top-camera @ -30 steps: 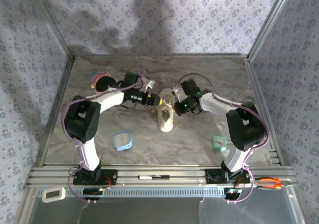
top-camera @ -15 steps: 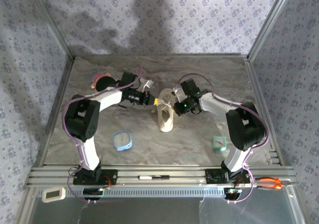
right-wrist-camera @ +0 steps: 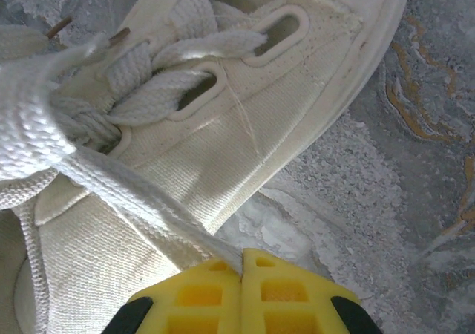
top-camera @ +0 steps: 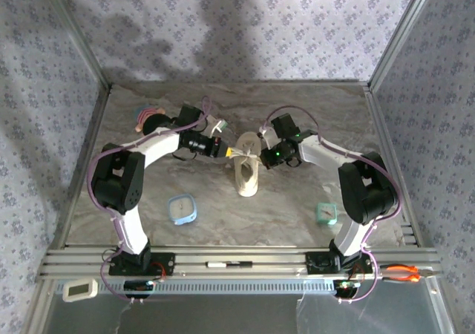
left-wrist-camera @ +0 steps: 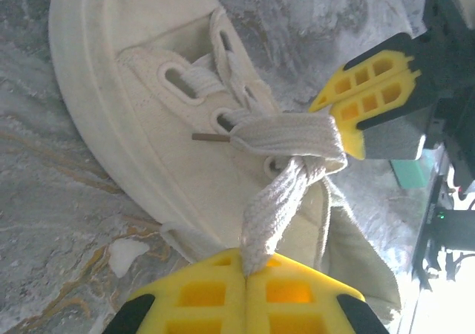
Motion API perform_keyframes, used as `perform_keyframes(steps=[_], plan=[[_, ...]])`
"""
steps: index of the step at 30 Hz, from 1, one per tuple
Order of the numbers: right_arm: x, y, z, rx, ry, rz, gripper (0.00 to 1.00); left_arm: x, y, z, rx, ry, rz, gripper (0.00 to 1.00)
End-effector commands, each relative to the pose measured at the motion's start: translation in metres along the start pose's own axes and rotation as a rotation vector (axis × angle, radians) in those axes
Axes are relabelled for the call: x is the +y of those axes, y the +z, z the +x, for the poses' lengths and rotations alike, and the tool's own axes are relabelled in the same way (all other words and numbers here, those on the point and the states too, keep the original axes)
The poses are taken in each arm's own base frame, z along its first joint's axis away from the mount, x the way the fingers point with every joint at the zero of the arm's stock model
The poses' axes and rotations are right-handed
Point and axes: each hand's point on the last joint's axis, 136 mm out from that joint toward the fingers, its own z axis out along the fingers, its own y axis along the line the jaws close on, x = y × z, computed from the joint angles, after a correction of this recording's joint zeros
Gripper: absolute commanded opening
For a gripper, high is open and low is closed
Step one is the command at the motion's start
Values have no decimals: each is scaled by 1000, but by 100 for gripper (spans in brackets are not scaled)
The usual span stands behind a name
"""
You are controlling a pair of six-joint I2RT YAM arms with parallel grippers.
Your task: Tie the shoes
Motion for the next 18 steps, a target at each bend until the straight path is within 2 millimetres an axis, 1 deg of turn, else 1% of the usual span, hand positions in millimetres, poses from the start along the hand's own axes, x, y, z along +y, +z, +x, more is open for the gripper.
perform_keyframes(steps=[1, 4, 8, 12, 18], plan=[[-20, -7, 16, 69, 26, 70, 0, 9, -8, 4, 23, 26, -76, 0], [-25, -8, 24, 83, 34, 85, 0, 12, -5, 10, 41, 23, -85, 0], [-29, -10, 28, 84, 36, 92, 0, 15, -4, 12, 45, 33, -103, 0], [-32, -7, 33, 102, 54, 93, 0, 20, -3, 16, 54, 27, -129, 0], [-40, 1, 48, 143, 119, 95, 0, 40, -3, 29, 81, -49, -174, 0]])
